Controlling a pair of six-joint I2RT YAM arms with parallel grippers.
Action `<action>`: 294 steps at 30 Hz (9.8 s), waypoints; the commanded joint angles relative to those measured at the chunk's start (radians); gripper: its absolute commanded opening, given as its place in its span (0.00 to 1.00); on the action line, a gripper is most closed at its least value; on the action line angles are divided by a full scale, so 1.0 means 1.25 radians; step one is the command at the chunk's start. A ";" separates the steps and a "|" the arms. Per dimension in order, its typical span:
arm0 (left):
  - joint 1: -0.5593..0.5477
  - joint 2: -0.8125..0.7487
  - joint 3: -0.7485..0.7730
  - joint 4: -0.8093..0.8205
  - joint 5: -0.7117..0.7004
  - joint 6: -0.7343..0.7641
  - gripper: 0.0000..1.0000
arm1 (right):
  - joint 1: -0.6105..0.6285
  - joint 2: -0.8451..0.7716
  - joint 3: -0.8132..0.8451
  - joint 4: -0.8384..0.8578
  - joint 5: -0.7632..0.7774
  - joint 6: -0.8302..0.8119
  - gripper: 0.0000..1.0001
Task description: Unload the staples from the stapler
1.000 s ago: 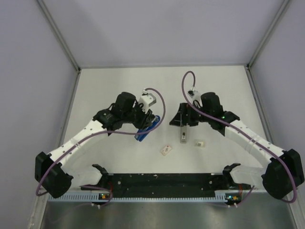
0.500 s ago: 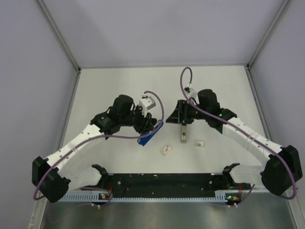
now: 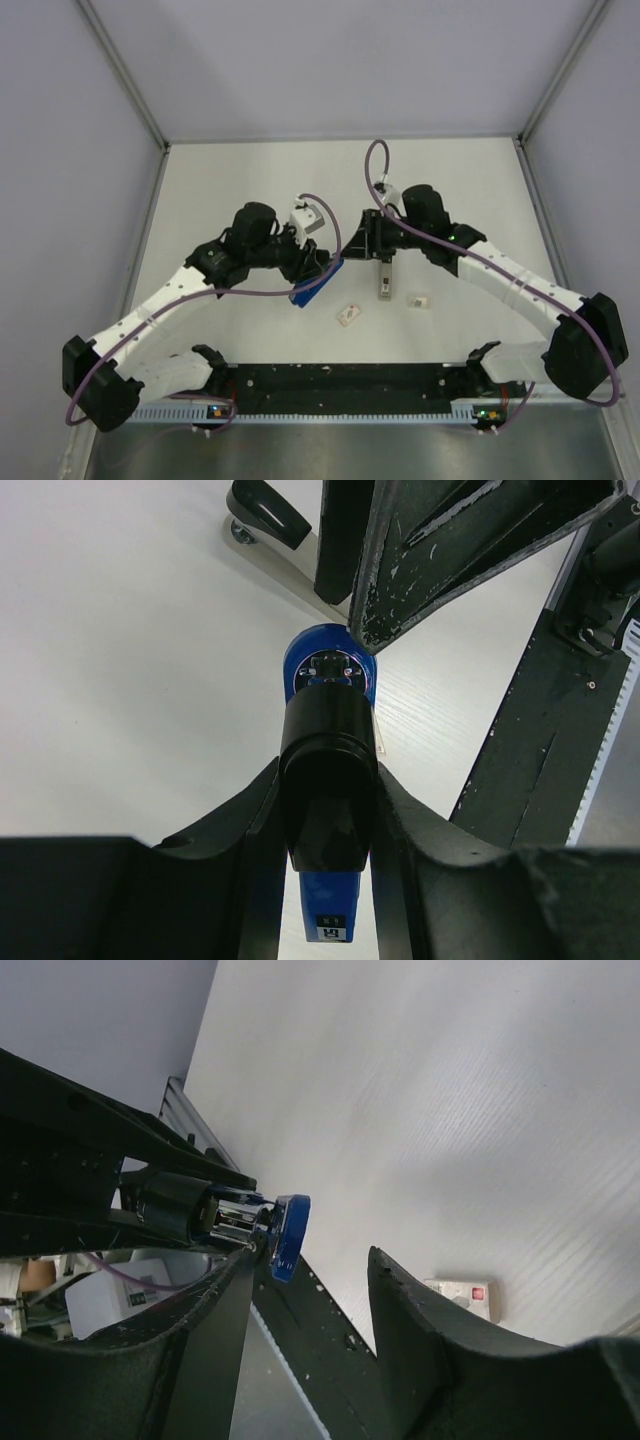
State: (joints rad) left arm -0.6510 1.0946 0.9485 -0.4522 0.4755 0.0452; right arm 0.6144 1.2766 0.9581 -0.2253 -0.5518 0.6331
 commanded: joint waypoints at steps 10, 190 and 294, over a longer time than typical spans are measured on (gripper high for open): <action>-0.006 -0.049 0.008 0.109 0.043 -0.026 0.00 | 0.040 0.023 0.041 0.032 0.008 0.013 0.44; -0.057 -0.244 -0.216 0.661 -0.587 -0.209 0.00 | 0.280 0.230 0.075 0.397 0.336 0.051 0.00; 0.092 0.528 0.117 0.773 -0.396 -0.147 0.00 | 0.137 -0.081 -0.142 0.107 0.395 -0.018 0.00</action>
State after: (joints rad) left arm -0.5457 1.8370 1.0763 0.4862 -0.0410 -0.1043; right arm 0.7815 1.1717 0.7788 -0.1322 -0.0422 0.6201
